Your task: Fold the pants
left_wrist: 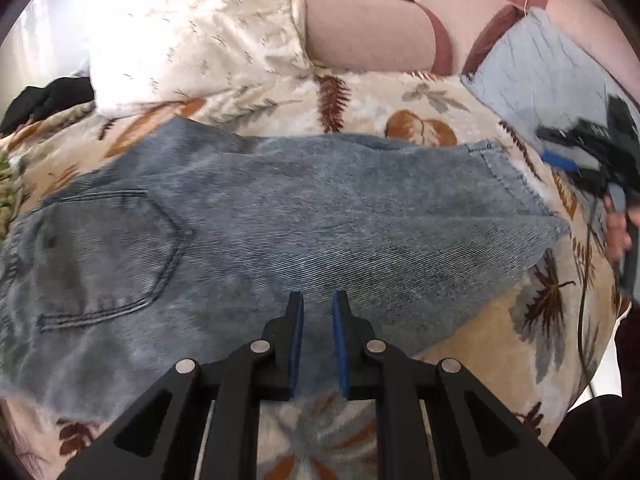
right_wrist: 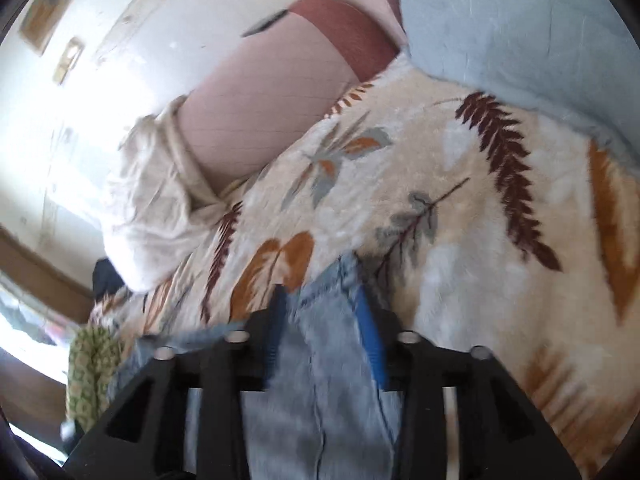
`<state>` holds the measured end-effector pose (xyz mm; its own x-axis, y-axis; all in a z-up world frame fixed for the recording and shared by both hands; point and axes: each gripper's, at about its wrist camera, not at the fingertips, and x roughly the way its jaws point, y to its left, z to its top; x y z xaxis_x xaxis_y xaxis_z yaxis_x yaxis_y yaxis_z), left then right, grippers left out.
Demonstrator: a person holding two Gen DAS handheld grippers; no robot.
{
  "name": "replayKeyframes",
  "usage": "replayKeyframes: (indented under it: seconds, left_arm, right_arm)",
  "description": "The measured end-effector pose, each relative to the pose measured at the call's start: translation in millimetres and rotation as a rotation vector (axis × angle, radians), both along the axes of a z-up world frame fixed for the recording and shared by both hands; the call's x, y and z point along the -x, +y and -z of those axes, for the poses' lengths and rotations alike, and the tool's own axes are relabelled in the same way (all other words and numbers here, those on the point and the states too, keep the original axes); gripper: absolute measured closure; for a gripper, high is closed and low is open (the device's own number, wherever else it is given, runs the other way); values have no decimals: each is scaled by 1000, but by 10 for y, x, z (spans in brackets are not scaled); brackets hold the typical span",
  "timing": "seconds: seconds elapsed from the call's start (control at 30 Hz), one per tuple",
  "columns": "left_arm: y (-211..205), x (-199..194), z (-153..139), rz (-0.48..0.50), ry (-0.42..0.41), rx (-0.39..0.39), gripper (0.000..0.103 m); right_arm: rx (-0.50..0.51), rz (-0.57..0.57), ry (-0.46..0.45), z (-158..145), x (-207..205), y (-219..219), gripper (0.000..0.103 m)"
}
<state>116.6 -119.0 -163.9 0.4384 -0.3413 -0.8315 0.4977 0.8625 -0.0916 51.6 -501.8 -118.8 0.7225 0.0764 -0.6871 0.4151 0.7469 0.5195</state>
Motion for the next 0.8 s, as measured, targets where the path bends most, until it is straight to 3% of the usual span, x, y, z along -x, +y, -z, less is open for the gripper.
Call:
replayKeyframes:
  seconds: [0.03,0.1,0.17,0.3,0.43,0.57,0.63,0.8]
  left_arm:
    - [57,45,-55,-8,-6,16,83]
    - [127,120,-132,-21,-21,32,63]
    - [200,214,-200,-38,-46,42,54]
    - [240,340,-262,-39,-48,51,54]
    - [229,454,-295,-33,-45,56,54]
    - [148,561,-305,-1,-49,42,51]
    - [138,582,-318,12,-53,40,51]
    - [190,494,-321,-8,-62,41,47]
  right_arm:
    - [-5,-10,-4,-38,87,45,54]
    - [-33,-9,-7,-78,322,123,49]
    - [-97,-7,-13,-52,515,183,44]
    - [-200,4,-47,35,836,328,44]
    - [-363,-18,-135,117,924,453,44]
    - [-380,9,-168,123,717,423,42]
    - [-436,14,-178,168,536,331,35]
    - [-542,24,-83,516,21,217,34]
